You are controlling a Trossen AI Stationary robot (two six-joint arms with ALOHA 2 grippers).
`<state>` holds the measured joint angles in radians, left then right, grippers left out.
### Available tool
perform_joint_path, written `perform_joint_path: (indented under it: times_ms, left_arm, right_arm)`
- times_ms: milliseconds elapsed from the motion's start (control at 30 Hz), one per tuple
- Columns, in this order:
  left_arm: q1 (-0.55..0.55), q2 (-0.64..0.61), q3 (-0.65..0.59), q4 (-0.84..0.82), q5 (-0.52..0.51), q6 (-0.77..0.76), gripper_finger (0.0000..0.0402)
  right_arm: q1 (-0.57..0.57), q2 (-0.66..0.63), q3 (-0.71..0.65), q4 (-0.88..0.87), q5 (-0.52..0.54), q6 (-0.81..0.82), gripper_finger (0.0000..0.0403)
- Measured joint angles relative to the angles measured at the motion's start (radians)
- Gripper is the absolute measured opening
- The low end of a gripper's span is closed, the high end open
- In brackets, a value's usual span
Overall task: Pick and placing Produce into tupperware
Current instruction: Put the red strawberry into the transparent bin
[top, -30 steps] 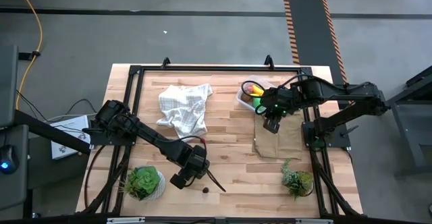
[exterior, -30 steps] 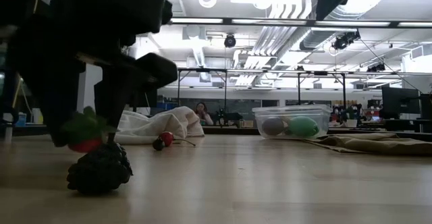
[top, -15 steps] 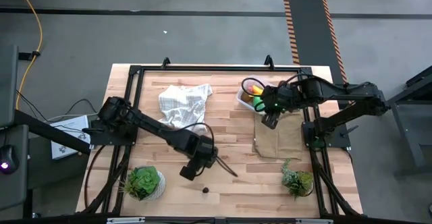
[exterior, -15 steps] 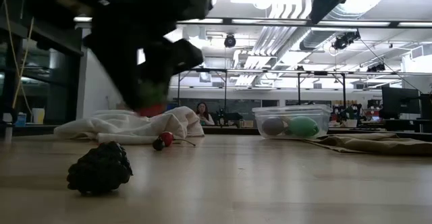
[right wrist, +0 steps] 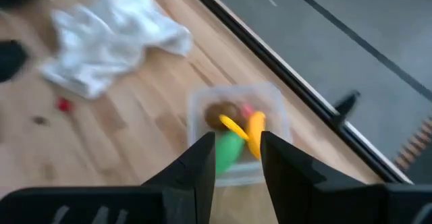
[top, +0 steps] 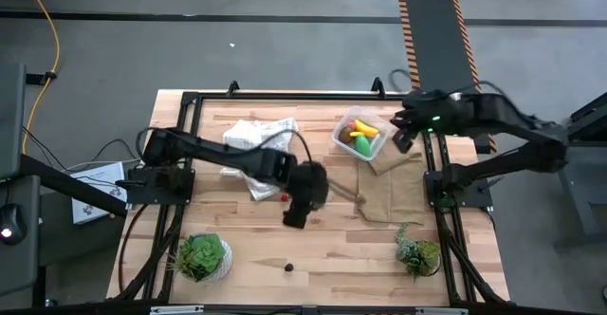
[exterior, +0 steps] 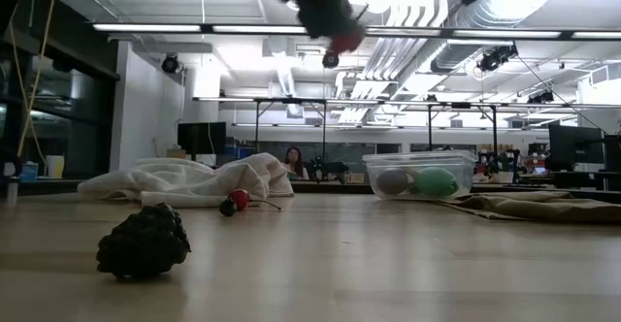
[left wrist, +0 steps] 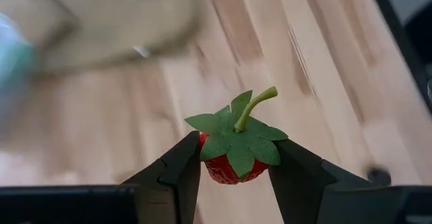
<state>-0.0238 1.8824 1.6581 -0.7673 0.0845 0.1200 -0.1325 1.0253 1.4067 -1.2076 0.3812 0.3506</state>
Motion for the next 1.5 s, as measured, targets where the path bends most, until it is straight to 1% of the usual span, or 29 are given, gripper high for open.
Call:
perform_joint_path:
  times_ms: [133, 300, 433, 533, 567, 700, 767, 933, 1067, 1133, 1233, 1333, 1500]
  left_arm:
    - [0.058, 0.000, 0.114, 0.002, -0.029, 0.001, 0.0146]
    - [0.141, 0.000, 0.260, 0.011, -0.052, 0.002, 0.0146]
    - [0.207, 0.000, 0.364, 0.011, -0.052, -0.004, 0.0146]
    - [0.250, 0.000, 0.427, 0.009, -0.052, -0.024, 0.0146]
    - [0.262, 0.000, 0.446, 0.008, -0.052, -0.024, 0.0146]
    - [0.295, 0.000, 0.514, -0.016, -0.052, -0.032, 0.0146]
    - [0.302, -0.002, 0.528, -0.017, -0.070, -0.051, 0.0146]
    - [0.308, -0.001, 0.529, -0.040, -0.148, -0.072, 0.0146]
    - [0.307, 0.000, 0.529, -0.093, -0.157, -0.077, 0.0146]
    - [0.307, 0.000, 0.529, -0.101, -0.157, -0.083, 0.0146]
    - [0.307, -0.009, 0.529, -0.099, -0.157, -0.108, 0.0147]
    - [0.307, -0.019, 0.529, -0.062, -0.152, -0.142, 0.0147]
    - [0.308, -0.029, 0.529, 0.002, -0.096, -0.187, 0.0147]
  right_arm:
    - [-0.015, -0.084, 0.000, 0.055, -0.083, -0.045, 0.0110]
    - [-0.015, -0.138, 0.000, 0.112, -0.128, -0.071, 0.0110]
    - [-0.015, -0.131, -0.001, 0.203, -0.186, -0.124, 0.0110]
    - [-0.015, -0.116, -0.034, 0.367, -0.275, -0.163, 0.0110]
    - [-0.016, -0.108, -0.049, 0.412, -0.288, -0.171, 0.0110]
    - [-0.032, -0.075, -0.073, 0.486, -0.264, -0.177, 0.0110]
    - [-0.032, -0.048, -0.074, 0.496, -0.255, -0.201, 0.0110]
    - [-0.015, 0.043, -0.075, 0.548, -0.211, -0.334, 0.0110]
    - [-0.003, 0.075, -0.075, 0.638, -0.147, -0.384, 0.0110]
    - [-0.003, 0.073, -0.075, 0.660, -0.136, -0.387, 0.0110]
    - [-0.003, 0.066, -0.075, 0.668, -0.136, -0.389, 0.0110]
    - [-0.003, 0.066, -0.075, 0.682, -0.151, -0.385, 0.0110]
    - [-0.001, 0.067, -0.075, 0.757, -0.210, -0.359, 0.0110]
